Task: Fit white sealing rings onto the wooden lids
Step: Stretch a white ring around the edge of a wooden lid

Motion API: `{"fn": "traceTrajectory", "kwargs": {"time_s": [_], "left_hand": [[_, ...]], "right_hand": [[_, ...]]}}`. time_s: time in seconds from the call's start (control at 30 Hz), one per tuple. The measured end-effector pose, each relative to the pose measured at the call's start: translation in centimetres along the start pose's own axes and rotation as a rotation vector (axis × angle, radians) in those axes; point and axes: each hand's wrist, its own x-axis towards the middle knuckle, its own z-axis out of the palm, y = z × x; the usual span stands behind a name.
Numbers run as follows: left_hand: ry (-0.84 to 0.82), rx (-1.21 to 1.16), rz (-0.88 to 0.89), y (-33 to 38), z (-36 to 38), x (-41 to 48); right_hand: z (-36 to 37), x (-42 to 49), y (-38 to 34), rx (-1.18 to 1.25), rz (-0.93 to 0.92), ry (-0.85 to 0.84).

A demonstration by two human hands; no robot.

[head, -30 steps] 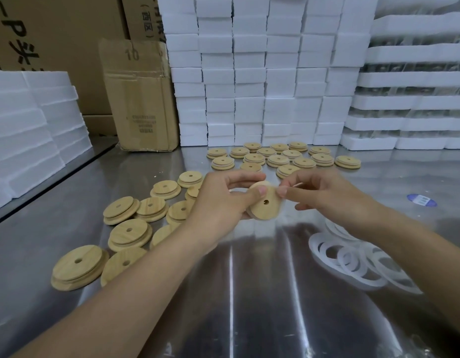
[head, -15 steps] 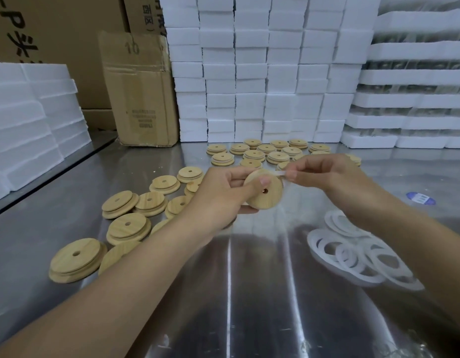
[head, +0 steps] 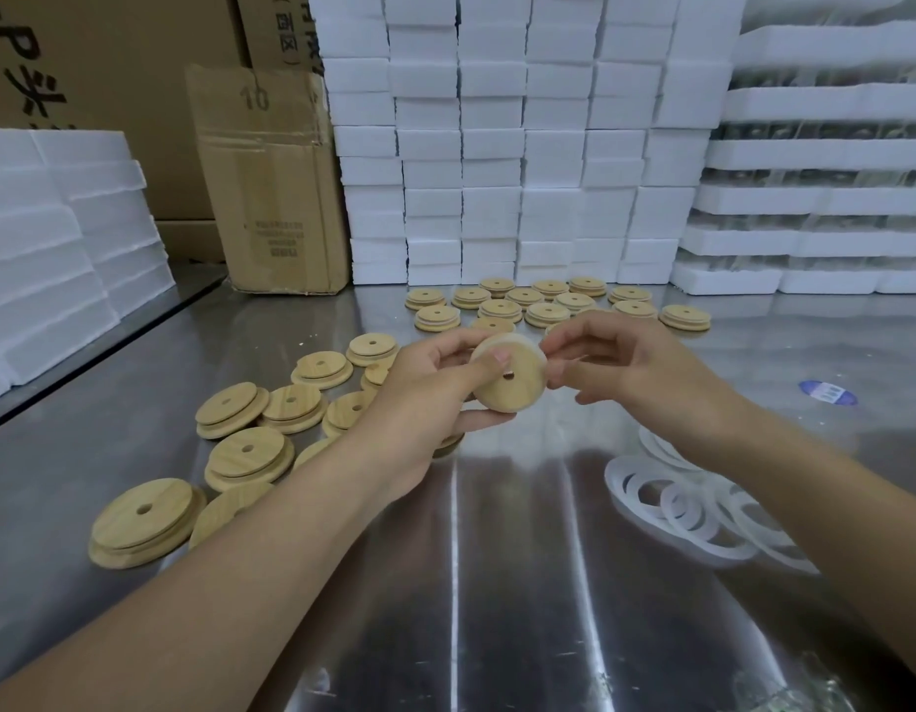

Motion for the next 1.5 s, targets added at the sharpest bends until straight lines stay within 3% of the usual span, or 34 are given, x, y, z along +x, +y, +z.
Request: {"fn": "traceTrajectory", "kwargs": {"time_s": [0.13, 0.3, 0.97, 1.07, 1.23, 1.43, 1.5], "left_hand": [[-0.022, -0.125, -0.062, 0.1, 0.0, 0.0], [-0.03, -0.222, -0.079, 0.4, 0.1, -0.2], [0.017, -0.056, 0.061, 0.8, 0.4, -0.7], [0.034, -0.041, 0.074, 0.7, 0.8, -0.8], [0.113, -0.046, 0.094, 0.9, 0.7, -0.4], [0.349, 0.005, 0.121, 1.3, -0.9, 0.2], [0.379, 0.002, 0.115, 1.3, -0.9, 0.2]], "right_hand": [[0.5, -0.2, -0.3, 0.012, -0.167, -0.018], [1.0, -0.5, -0.6, -0.121, -0.205, 0.017], [1.9, -0.1, -0.1, -0.067, -0.208, 0.06], [2.0, 0.0, 0.1, 0.02, -0.161, 0.05], [0.4, 0.4, 0.6, 0.139, 0.103, 0.067], [-1.3, 0.8, 2.5, -0.239, 0.287, 0.057], [-1.4, 0.9, 3.2, -0.569, 0.266, 0.068]]}}
